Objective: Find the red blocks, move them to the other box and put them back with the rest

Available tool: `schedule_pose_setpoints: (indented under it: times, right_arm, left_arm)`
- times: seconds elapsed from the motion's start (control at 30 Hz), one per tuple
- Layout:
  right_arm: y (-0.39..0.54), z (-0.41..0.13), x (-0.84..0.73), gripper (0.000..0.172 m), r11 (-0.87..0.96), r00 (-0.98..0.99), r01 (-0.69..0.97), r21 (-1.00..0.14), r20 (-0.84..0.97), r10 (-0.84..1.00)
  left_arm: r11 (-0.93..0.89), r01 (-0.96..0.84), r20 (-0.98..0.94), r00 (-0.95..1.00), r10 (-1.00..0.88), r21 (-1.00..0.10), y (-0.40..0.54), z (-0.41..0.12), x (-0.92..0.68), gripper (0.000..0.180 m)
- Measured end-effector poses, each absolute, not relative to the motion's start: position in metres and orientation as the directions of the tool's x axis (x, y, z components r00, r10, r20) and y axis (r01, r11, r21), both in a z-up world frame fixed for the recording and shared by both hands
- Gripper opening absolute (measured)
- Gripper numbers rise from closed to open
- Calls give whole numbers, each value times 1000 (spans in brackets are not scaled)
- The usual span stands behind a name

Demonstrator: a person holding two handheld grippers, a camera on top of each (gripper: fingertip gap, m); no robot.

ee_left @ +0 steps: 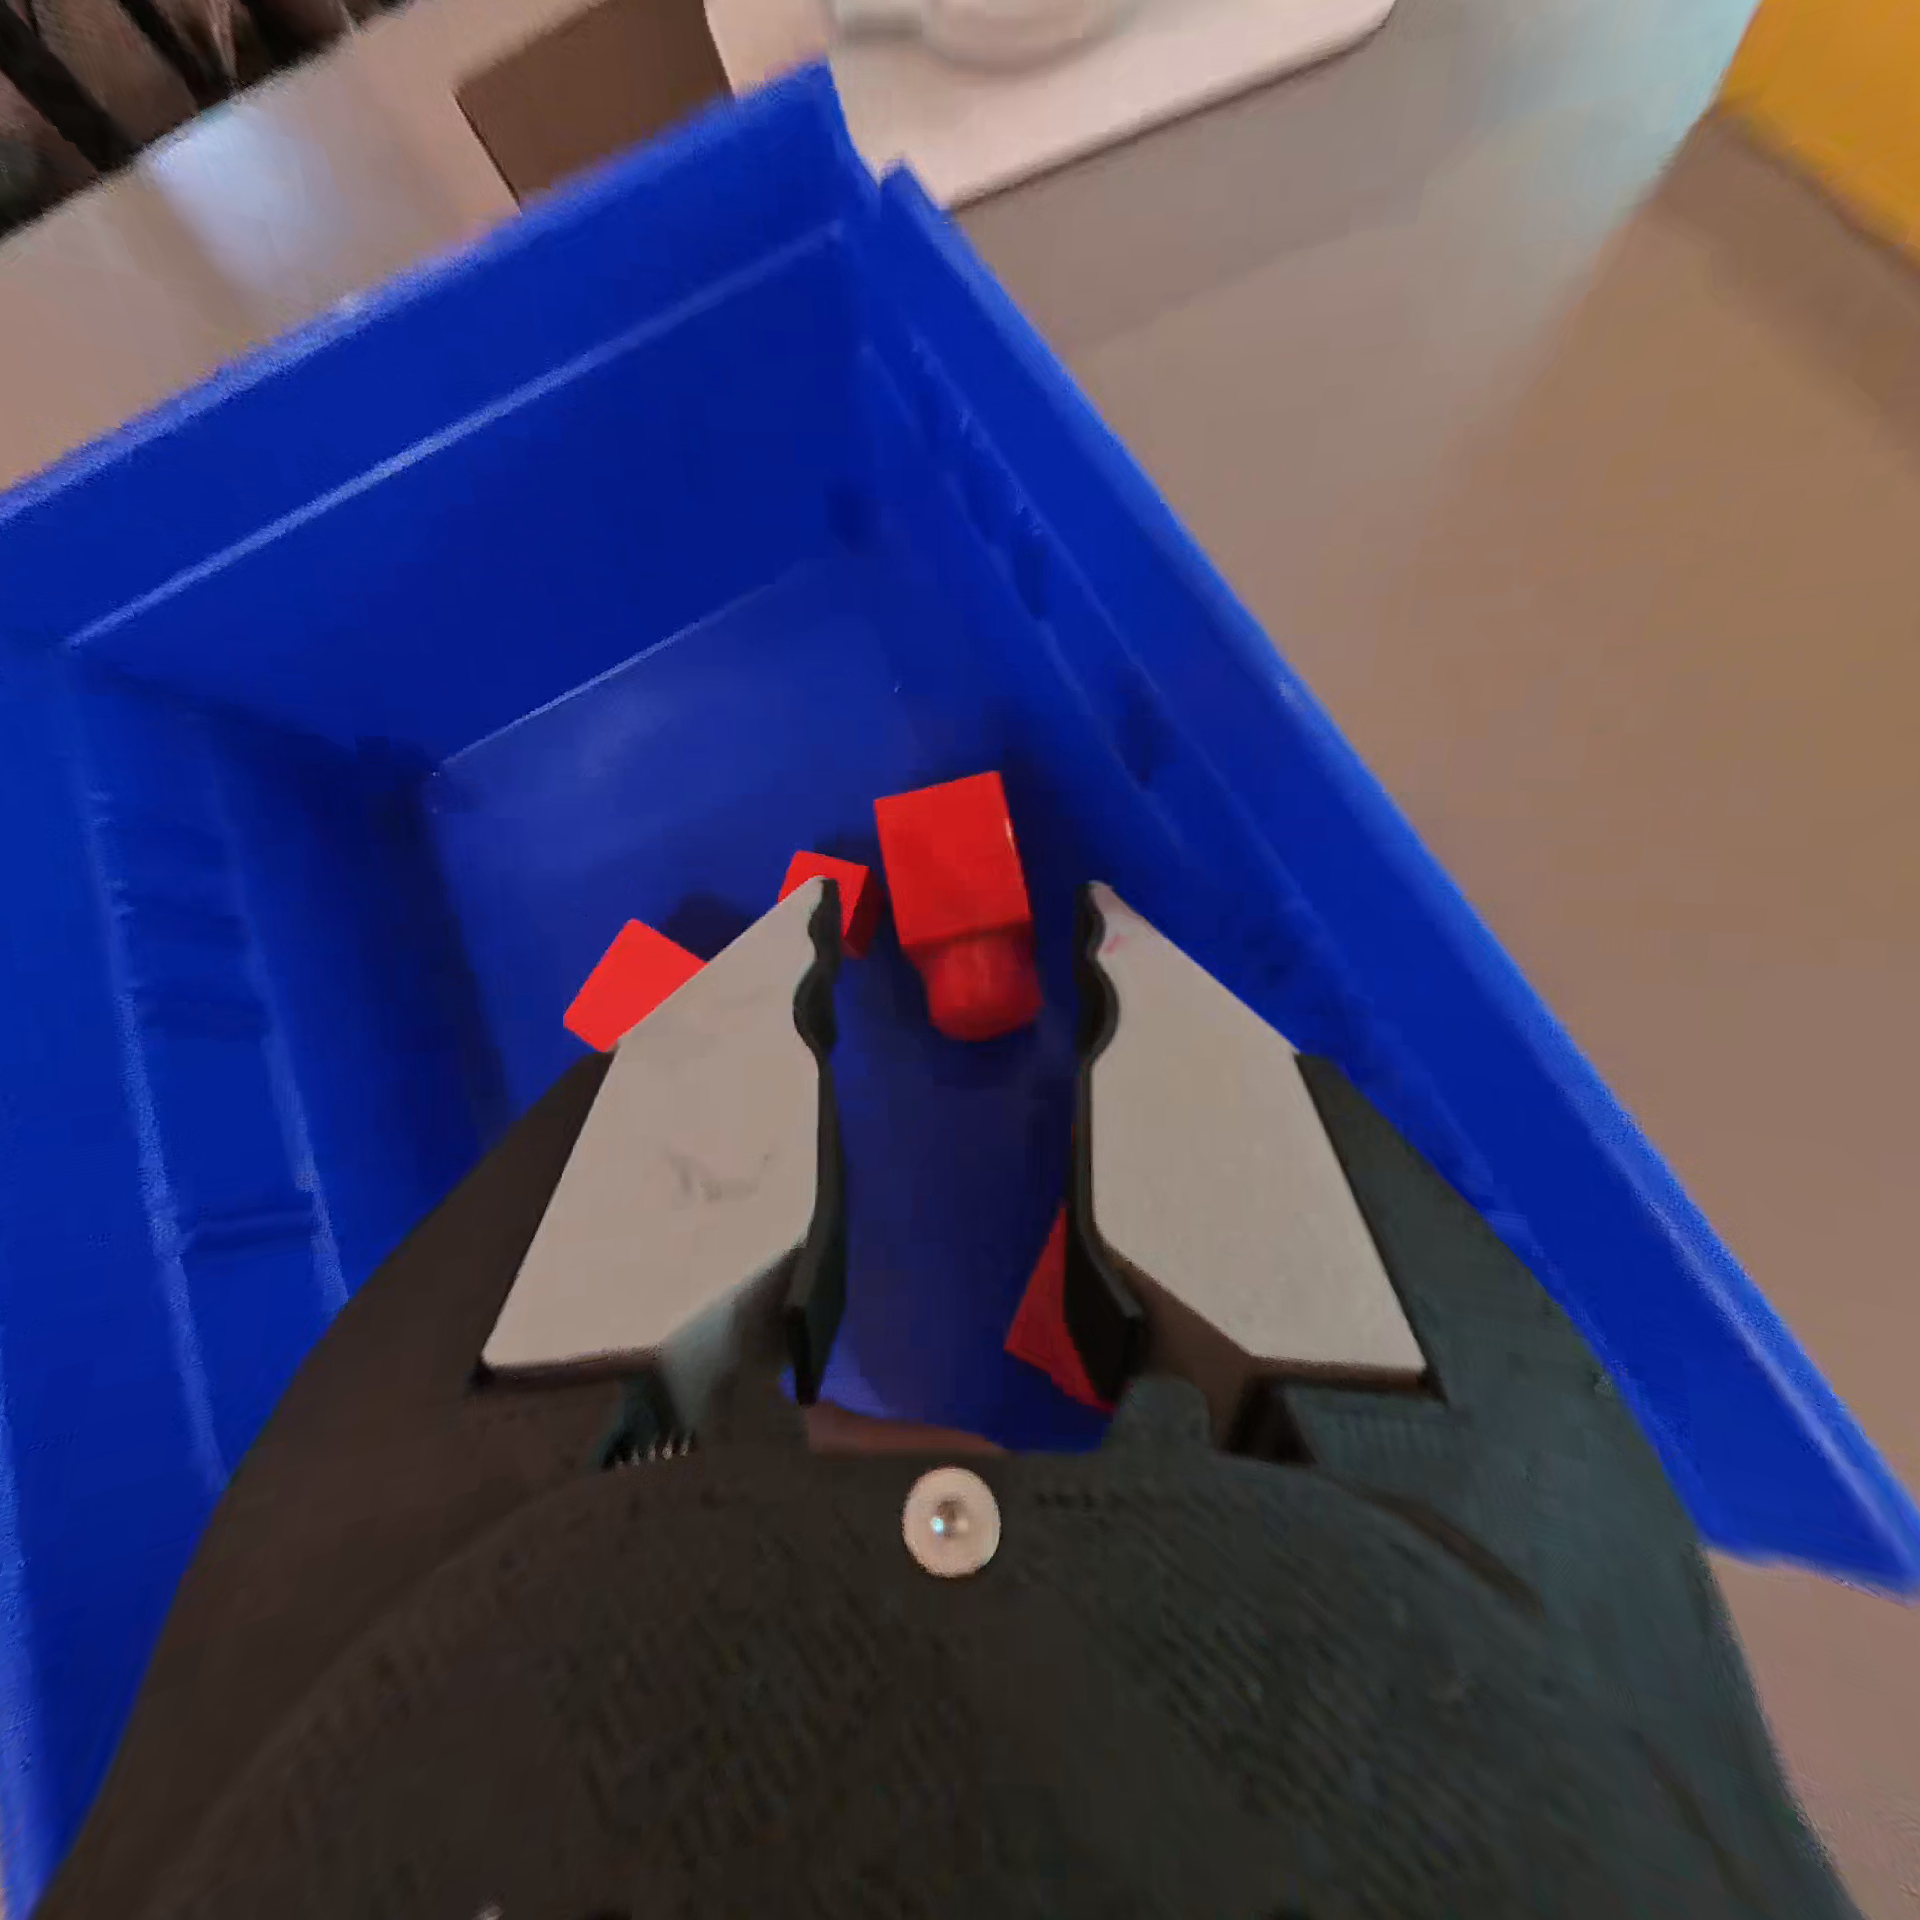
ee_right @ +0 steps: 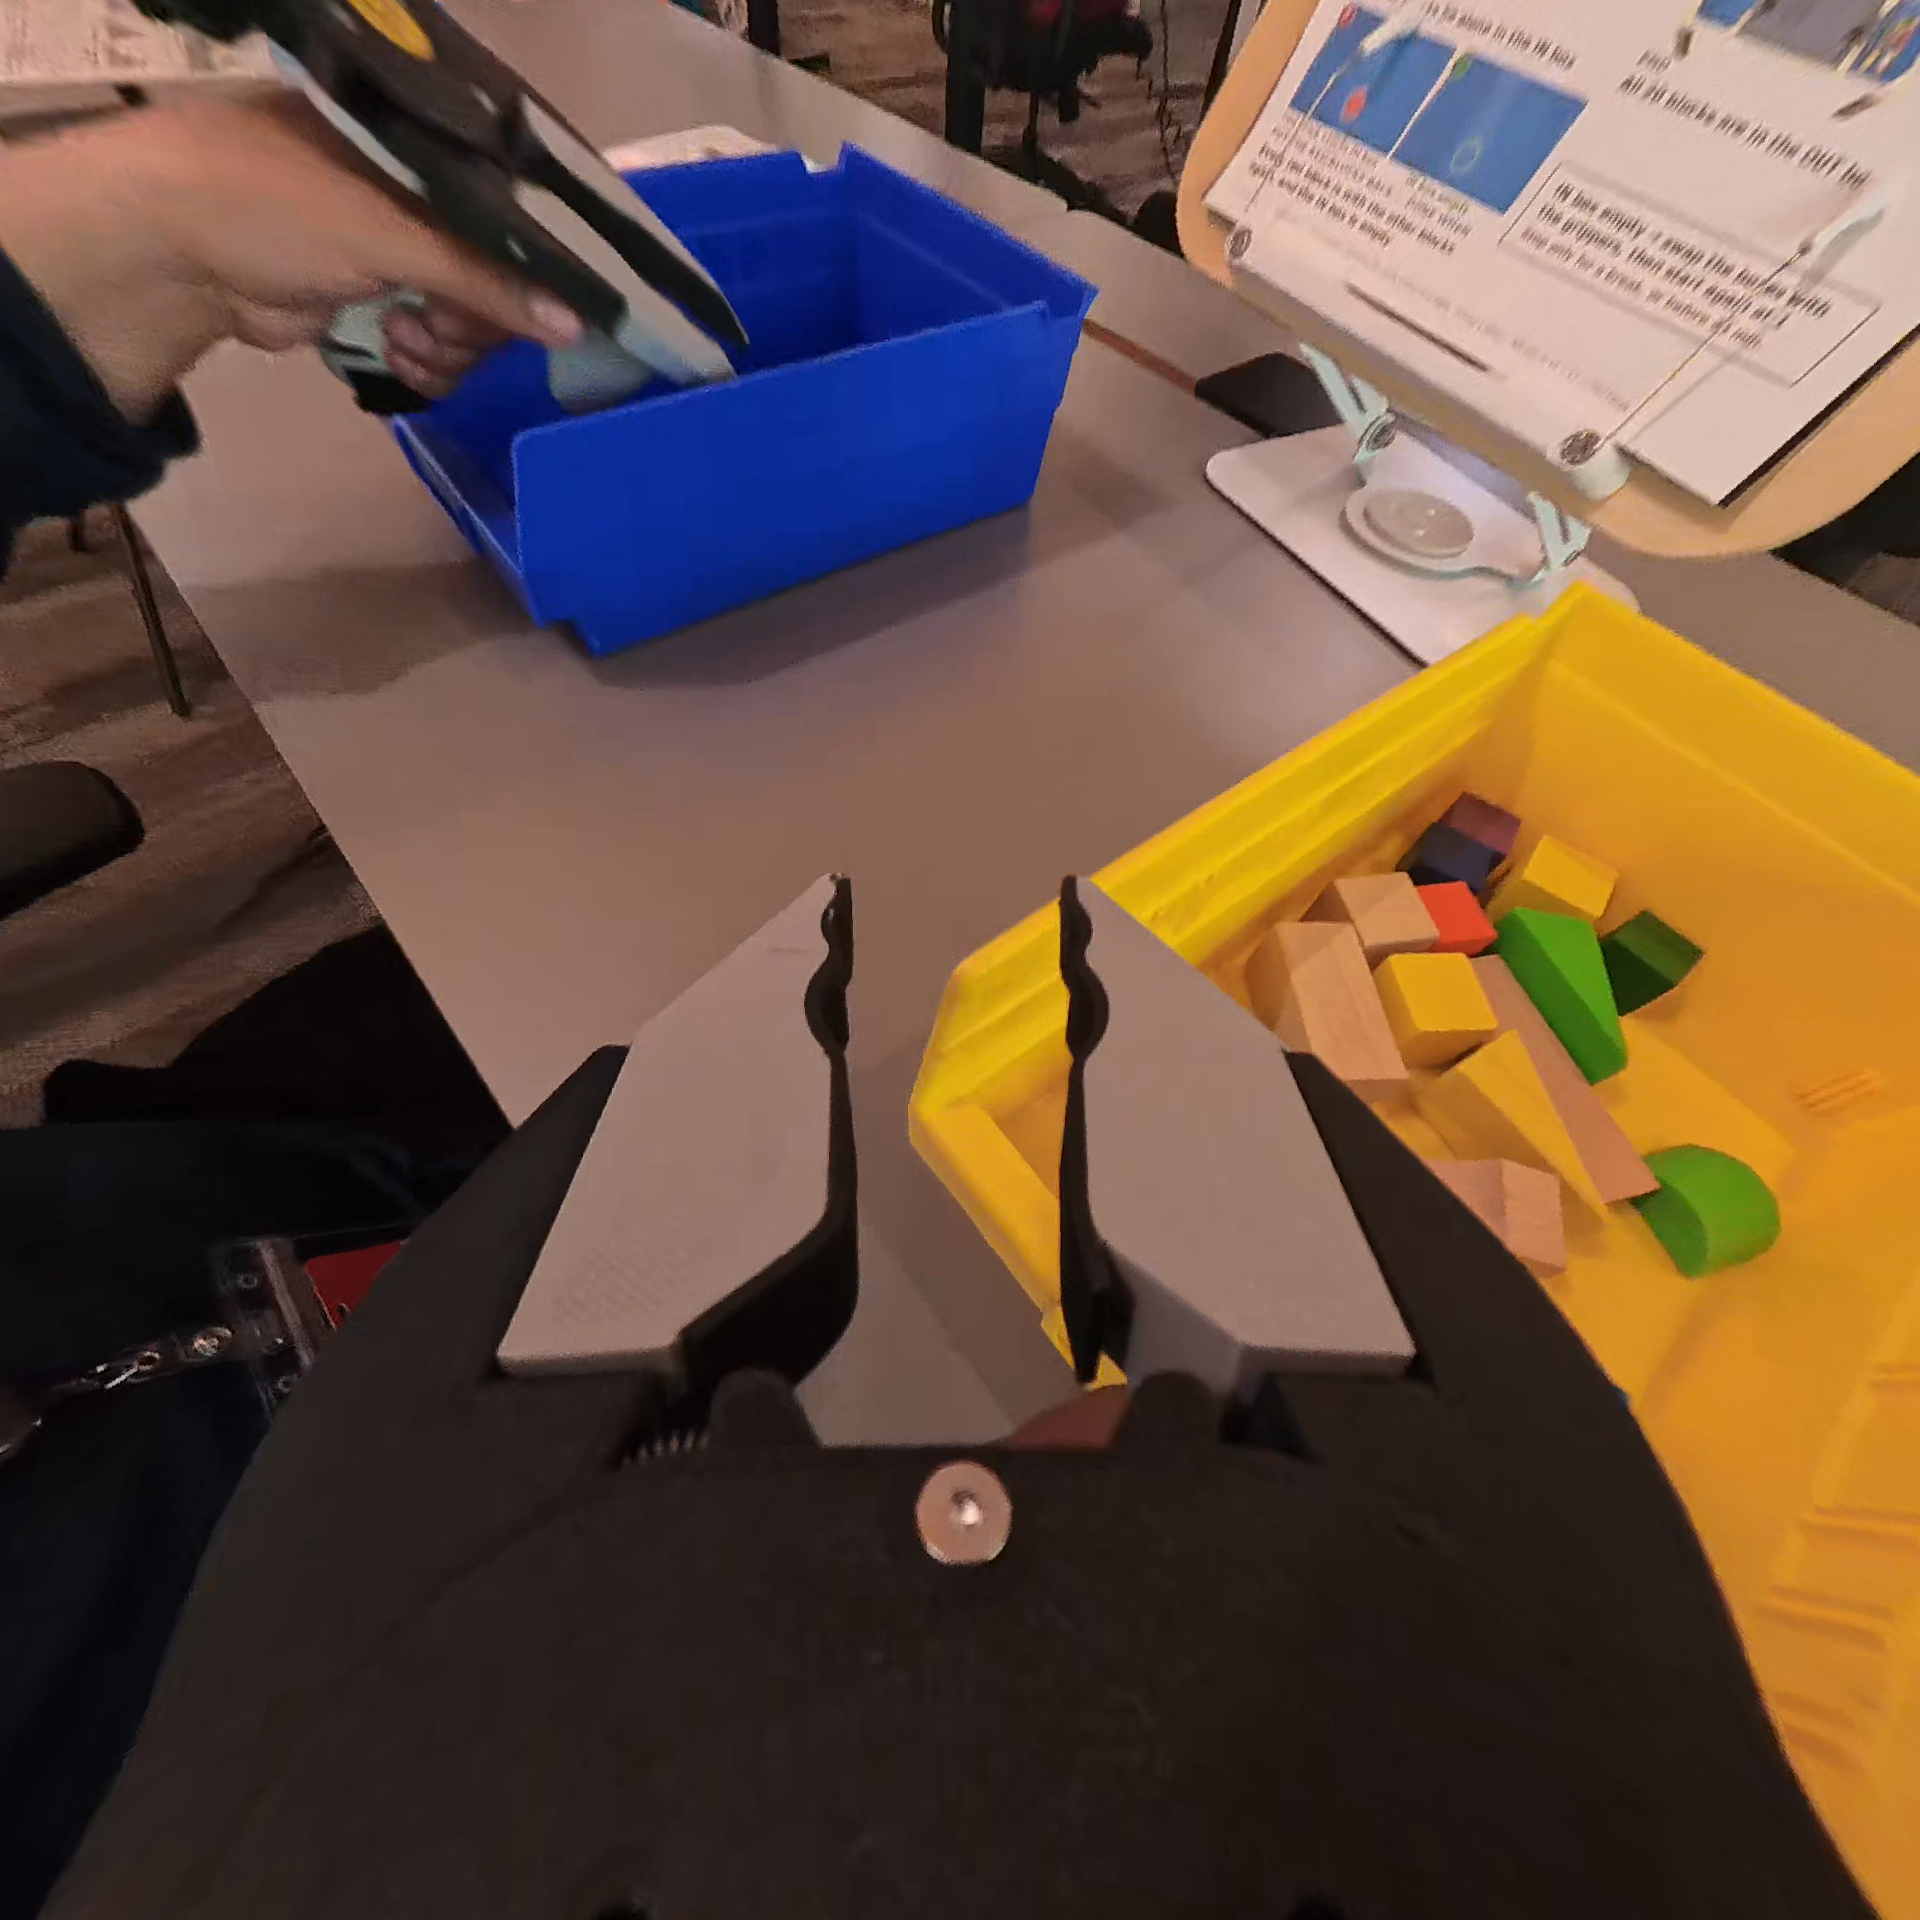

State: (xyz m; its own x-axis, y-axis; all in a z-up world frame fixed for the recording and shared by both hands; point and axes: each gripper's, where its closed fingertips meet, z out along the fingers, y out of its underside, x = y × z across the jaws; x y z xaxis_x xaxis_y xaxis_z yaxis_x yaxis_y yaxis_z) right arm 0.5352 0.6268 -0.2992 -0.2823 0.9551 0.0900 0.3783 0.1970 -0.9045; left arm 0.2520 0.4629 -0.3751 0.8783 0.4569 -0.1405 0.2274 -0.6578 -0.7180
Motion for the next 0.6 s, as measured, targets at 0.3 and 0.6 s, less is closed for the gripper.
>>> schedule_pose_setpoints:
  times: [0.3, 0.6]
  right_arm:
    - [614, -288, 528, 37, 223, -308, 345, -912, 115, 944]
    - [582, -276, 521, 41, 59, -445, 333, -941, -102, 890]
  left_arm:
    - [-832, 138, -323, 878, 354, -537, 472, -417, 234, 35]
    - [-468, -490, -654, 694, 303, -736, 469, -279, 330, 35]
